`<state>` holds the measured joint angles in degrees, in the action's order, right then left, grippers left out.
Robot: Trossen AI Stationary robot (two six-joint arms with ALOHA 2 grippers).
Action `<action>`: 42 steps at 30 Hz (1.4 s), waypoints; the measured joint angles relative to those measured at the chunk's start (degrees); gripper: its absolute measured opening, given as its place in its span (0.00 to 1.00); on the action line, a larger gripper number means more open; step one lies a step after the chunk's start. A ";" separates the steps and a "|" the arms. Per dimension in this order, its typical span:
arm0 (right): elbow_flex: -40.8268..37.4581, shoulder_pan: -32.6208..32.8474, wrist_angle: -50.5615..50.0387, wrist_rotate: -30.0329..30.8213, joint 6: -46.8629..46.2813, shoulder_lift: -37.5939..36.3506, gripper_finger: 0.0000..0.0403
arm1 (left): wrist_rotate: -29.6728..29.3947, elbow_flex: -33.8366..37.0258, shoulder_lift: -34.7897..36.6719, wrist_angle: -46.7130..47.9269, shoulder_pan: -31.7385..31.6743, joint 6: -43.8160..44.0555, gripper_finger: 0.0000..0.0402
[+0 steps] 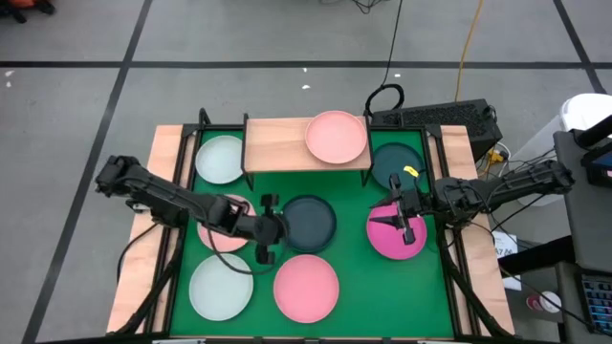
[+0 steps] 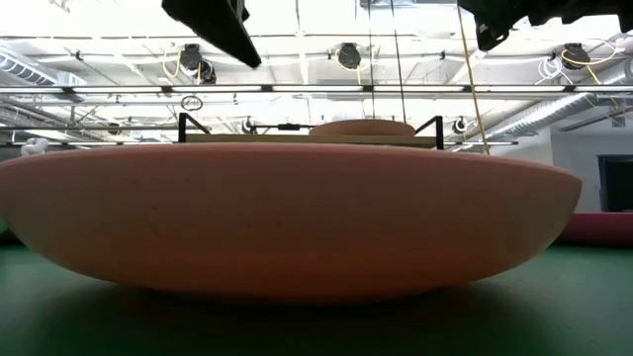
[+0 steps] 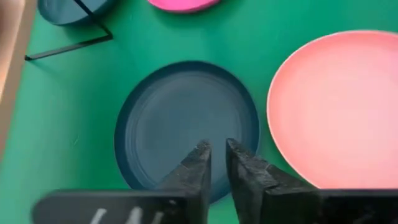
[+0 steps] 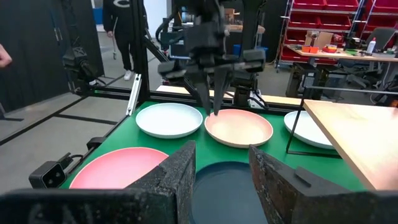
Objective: Place and stack plates onto a shelf
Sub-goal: Stack the green plate on top of the light orange plate on the shelf
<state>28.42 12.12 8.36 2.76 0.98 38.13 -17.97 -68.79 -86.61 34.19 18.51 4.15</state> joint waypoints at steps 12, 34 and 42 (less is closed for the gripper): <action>0.00 0.00 0.07 0.11 -0.18 0.01 0.32 | -0.05 0.00 -8.75 -0.08 1.44 -10.40 0.22; 0.00 0.00 0.22 0.17 -0.29 0.00 0.32 | 1.63 0.00 -20.24 4.96 1.28 -17.19 0.22; 0.00 0.00 0.22 0.39 -0.31 0.02 0.32 | -0.34 0.00 -20.33 4.63 1.02 -17.49 0.22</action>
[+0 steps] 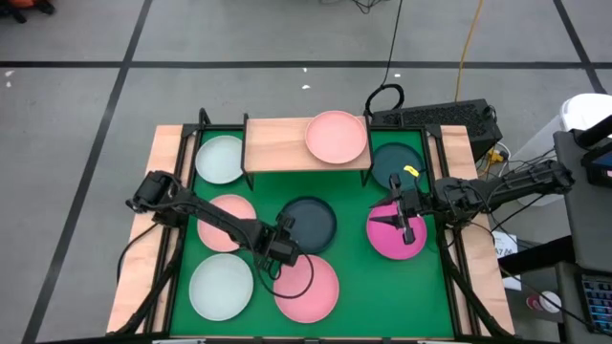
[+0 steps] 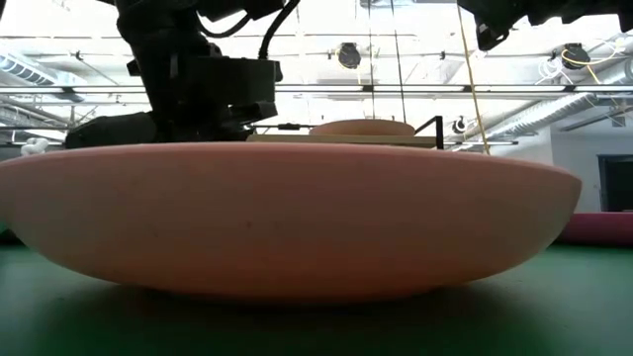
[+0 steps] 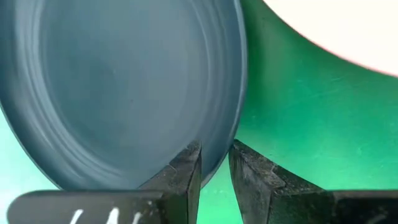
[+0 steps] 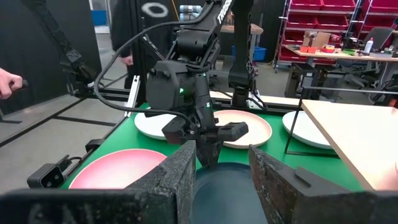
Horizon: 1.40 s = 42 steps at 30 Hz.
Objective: Place and stack plates onto a shelf
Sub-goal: Stack the green plate on top of the light orange plate on the shelf
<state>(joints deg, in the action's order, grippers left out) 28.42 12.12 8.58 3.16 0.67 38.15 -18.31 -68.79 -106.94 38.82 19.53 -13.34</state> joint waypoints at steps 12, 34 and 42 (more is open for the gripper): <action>0.00 0.00 -0.04 -0.02 -0.23 -0.02 0.32 | 0.03 0.10 -1.88 -3.01 -0.58 -0.52 0.20; 0.02 0.00 -0.71 -0.28 0.21 -5.68 0.32 | -8.71 -13.54 4.17 4.92 1.97 -3.77 0.02; 0.02 0.00 0.15 -0.35 1.57 -10.46 0.32 | -13.65 -23.63 5.46 10.70 -5.73 -19.05 0.02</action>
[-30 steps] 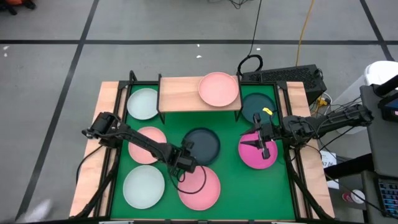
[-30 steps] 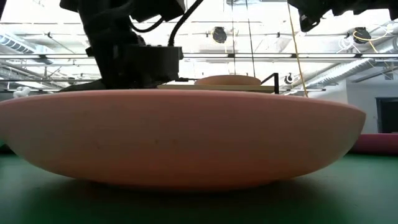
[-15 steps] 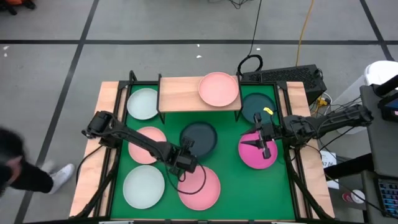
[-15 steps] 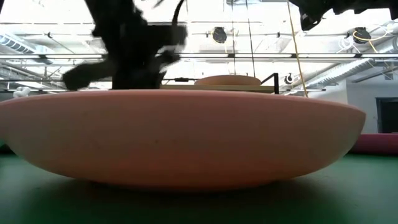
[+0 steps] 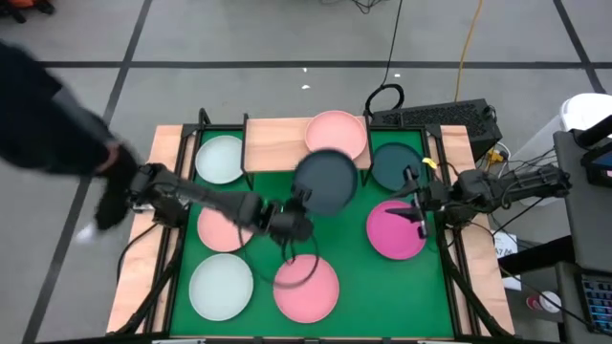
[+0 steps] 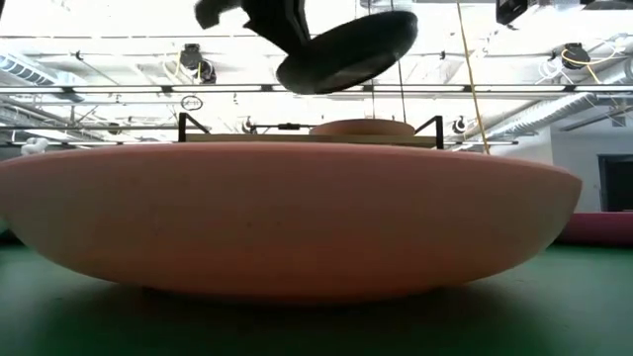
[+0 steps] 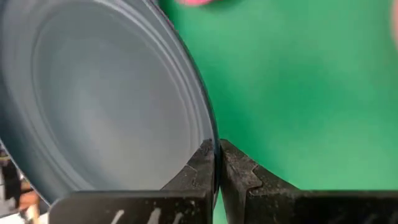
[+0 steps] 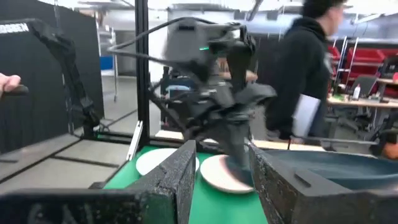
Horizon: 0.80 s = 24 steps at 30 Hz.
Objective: Place and stack plates onto a shelf
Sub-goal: Stack the green plate on top of the light orange plate on the shelf
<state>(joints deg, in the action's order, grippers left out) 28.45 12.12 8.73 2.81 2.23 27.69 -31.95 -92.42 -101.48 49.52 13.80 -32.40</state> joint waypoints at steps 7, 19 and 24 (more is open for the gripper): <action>0.00 0.00 0.09 0.00 -0.01 -1.69 0.32 | 7.69 -5.83 0.16 -3.18 -13.64 -13.23 0.02; 0.00 0.00 0.03 0.03 -0.01 -1.63 0.32 | 17.29 -7.43 0.18 -6.01 -25.59 -22.73 0.02; 0.00 0.00 0.07 0.18 0.25 -1.67 0.32 | 20.02 -7.43 0.18 -5.51 -26.07 -24.46 0.02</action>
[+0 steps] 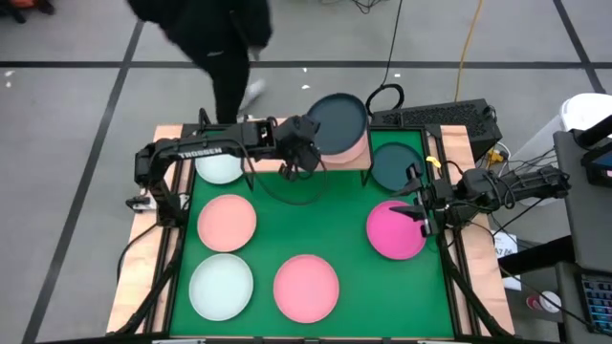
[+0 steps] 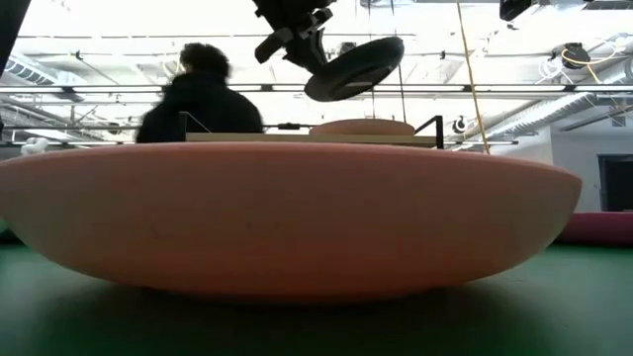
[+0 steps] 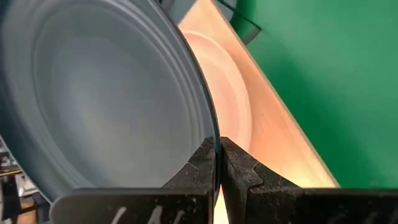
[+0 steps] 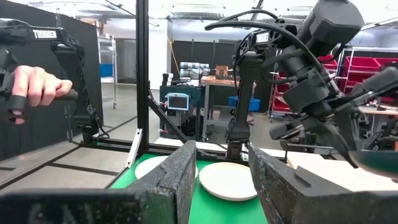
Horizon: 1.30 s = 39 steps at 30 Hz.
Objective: Place and stack plates onto a shelf
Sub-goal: Stack the green plate on top of the light orange plate on the shelf
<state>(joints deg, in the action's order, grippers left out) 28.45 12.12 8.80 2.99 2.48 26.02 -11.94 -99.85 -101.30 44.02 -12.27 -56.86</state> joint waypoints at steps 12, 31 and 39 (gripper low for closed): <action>0.00 0.00 0.95 0.21 -0.14 0.00 0.32 | 2.75 0.02 -3.12 -3.42 0.21 3.27 0.05; 0.00 0.00 0.37 0.19 -0.87 0.04 0.32 | -1.88 0.00 -5.46 -3.24 -0.09 3.51 0.13; 0.00 0.00 0.33 0.19 -0.74 0.04 0.32 | -4.92 0.00 -5.46 -3.18 -0.13 4.55 0.21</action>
<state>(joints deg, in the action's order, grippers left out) 28.45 12.12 9.13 3.18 1.73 26.06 -16.86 -99.85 -106.76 40.84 -12.40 -52.31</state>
